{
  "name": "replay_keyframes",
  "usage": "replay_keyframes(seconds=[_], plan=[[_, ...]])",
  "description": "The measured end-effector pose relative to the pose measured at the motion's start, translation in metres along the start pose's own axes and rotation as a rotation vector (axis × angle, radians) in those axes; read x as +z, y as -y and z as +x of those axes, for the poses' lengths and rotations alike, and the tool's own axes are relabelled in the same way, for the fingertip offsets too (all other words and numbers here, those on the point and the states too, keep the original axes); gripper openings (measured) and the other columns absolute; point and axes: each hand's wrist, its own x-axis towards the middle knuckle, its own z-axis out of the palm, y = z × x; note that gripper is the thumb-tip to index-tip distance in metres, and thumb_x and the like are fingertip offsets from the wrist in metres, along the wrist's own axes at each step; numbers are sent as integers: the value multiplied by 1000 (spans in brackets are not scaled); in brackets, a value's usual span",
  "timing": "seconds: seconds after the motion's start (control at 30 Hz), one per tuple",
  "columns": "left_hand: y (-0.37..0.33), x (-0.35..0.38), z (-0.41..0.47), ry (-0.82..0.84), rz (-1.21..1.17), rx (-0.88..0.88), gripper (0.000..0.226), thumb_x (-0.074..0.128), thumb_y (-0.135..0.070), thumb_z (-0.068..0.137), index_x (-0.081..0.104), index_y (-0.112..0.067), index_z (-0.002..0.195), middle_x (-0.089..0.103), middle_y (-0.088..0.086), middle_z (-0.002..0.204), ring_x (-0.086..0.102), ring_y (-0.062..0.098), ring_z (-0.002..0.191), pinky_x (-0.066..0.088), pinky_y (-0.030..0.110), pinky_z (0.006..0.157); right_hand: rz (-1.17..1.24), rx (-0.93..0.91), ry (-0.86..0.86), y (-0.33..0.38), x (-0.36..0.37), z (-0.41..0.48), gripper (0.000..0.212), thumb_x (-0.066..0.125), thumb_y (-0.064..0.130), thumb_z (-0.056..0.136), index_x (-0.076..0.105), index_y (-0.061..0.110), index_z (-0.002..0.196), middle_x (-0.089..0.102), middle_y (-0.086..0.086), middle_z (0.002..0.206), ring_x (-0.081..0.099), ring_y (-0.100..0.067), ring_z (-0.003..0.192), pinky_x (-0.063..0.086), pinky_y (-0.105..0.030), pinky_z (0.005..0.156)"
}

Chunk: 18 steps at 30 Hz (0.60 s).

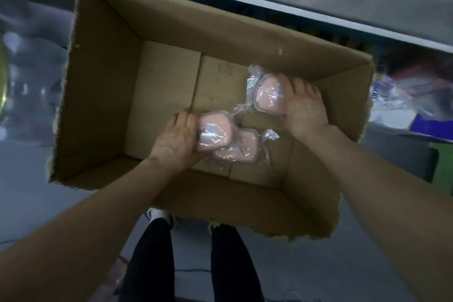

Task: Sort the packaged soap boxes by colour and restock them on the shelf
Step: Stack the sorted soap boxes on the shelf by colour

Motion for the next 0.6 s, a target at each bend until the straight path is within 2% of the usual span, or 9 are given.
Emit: replay_keyframes(seconds=[0.07, 0.17, 0.27, 0.37, 0.47, 0.53, 0.6], plan=[[15, 0, 0, -59, -53, -98, 91, 55, -62, 64, 42, 0, 129, 46, 20, 122, 47, 38, 108, 40, 46, 95, 41, 57, 32, 9, -2, -9, 92, 72, 36, 81, 18, 16, 154, 43, -21, 136, 44, -41, 122, 37, -48, 102], [24, 2, 1, -57, -46, -237, 87, 69, -55, 65, 42, -1, 127, 46, 20, 118, 47, 39, 103, 39, 46, 90, 161, 136, 73, 28, -3, -25, 105, 68, 56, 81, 6, 15, 155, 39, -22, 138, 47, -39, 120, 45, -45, 95], [25, 7, 4, -29, -64, -339, 88, 73, -56, 67, 39, -3, 129, 46, 20, 119, 46, 40, 104, 39, 46, 89, 248, 187, 95, 45, 4, -34, 111, 63, 64, 81, -3, 15, 155, 34, -19, 141, 53, -38, 113, 48, -42, 91], [24, 12, 9, -14, -94, -401, 94, 69, -63, 69, 33, -6, 134, 45, 20, 123, 47, 41, 108, 40, 46, 91, 249, 199, 87, 52, 8, -35, 108, 53, 68, 85, -7, 13, 155, 26, -19, 148, 58, -37, 106, 52, -39, 82], [22, 14, 13, -47, -106, -454, 102, 66, -66, 71, 24, -8, 143, 44, 23, 128, 48, 44, 111, 41, 47, 91, 294, 160, 58, 50, 7, -35, 90, 47, 56, 95, -7, 18, 156, 12, -22, 157, 61, -39, 107, 55, -40, 75], [19, 12, 12, -93, -146, -499, 103, 60, -69, 74, 17, -10, 147, 42, 23, 130, 50, 45, 110, 43, 48, 88, 223, 79, 7, 47, 7, -37, 75, 49, 34, 100, 3, 19, 157, 10, -24, 159, 59, -39, 113, 56, -41, 76], [15, 7, 11, -85, -211, -533, 99, 51, -71, 78, 9, -16, 150, 36, 22, 134, 51, 44, 108, 46, 49, 83, 82, -25, 3, 42, 10, -38, 79, 54, 6, 91, 12, 17, 156, 6, -24, 161, 50, -41, 123, 58, -41, 79]])
